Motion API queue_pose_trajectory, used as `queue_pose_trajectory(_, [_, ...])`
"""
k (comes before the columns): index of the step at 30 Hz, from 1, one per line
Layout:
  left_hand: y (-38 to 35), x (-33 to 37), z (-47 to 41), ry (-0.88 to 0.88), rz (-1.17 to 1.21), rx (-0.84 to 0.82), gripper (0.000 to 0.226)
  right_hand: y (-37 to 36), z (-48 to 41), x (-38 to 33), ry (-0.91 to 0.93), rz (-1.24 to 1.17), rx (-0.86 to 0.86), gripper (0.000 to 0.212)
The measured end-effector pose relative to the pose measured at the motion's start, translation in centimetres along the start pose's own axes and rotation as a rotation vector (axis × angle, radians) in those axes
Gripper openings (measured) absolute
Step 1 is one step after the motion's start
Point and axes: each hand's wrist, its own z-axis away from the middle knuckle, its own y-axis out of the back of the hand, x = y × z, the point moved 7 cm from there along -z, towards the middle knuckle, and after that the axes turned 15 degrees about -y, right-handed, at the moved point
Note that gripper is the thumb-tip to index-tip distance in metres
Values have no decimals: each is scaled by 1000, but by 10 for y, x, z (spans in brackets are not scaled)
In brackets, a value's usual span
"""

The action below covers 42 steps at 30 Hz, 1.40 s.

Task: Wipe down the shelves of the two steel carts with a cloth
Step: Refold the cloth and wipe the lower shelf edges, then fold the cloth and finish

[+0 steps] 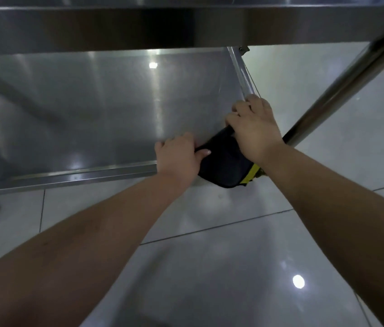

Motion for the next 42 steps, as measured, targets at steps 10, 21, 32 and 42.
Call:
queue_pose_trajectory(10, [54, -59, 92, -173, -22, -32, 19, 29, 101, -76, 65, -326, -31, 40])
queue_pose_trajectory(21, [110, -104, 140, -135, -61, -44, 20, 33, 110, -142, 95, -644, -263, 19])
queue_pose_trajectory(32, [260, -104, 176, 88, -92, 64, 15, 176, 91, -194, 111, -709, -316, 22])
queue_pose_trajectory(42, [449, -56, 234, 370, -5, 50, 25, 388, 92, -202, 51, -857, -411, 23])
